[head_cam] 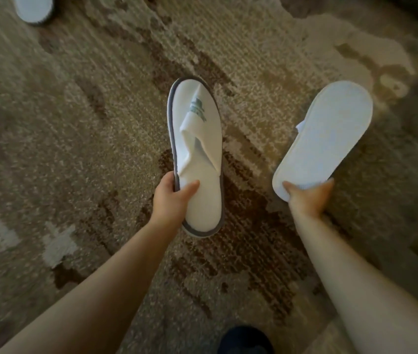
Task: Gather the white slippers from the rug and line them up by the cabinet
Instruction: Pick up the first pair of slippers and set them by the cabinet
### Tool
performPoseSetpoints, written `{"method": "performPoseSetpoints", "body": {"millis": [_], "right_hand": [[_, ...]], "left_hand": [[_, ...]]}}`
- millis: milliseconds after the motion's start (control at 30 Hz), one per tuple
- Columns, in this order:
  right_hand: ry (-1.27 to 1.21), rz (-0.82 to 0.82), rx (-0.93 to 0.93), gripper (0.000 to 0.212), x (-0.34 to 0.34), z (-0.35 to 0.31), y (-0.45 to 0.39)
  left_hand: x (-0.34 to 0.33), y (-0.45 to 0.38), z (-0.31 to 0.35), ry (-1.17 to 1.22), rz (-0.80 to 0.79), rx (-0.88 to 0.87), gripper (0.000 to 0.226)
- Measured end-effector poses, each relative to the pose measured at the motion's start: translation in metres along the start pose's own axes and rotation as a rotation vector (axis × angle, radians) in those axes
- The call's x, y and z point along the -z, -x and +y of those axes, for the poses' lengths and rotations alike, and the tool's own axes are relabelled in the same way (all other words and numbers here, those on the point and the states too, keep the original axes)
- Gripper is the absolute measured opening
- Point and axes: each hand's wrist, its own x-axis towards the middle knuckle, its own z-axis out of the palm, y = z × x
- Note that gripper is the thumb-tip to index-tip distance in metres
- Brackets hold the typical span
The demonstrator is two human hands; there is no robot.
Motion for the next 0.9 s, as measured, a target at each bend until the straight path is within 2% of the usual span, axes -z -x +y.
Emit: {"method": "performPoseSetpoints", "body": {"millis": [100,167,333,433,633,767,900], "right_hand": [[-0.021,-0.083,0.042,0.045,0.008,-0.006,0.017],[-0.061,-0.103,0.071,0.034,0.019,-0.018,0.034],[-0.126,-0.172,0.151,0.028,0.088,-0.086,0.104],[-0.148,-0.242,0.199,0.021,0.161,-0.147,0.152],[-0.213,-0.344,0.187,0.016,0.322,-0.257,0.227],[-0.244,-0.305,0.195,0.015,0.391,-0.306,0.262],[-0.313,-0.196,0.187,0.017,0.436,-0.339,0.302]], "left_hand": [[0.006,0.012,0.015,0.0,-0.034,-0.03,0.014],[0.014,0.027,0.029,0.027,-0.041,-0.028,0.014],[0.036,0.096,0.103,0.027,-0.019,-0.005,0.014],[0.041,0.155,0.179,0.006,-0.003,0.001,0.015],[0.031,0.264,0.344,-0.083,-0.095,-0.064,0.009],[0.02,0.308,0.432,-0.098,-0.189,-0.137,0.012],[0.021,0.339,0.489,-0.157,-0.312,-0.225,0.012]]}}
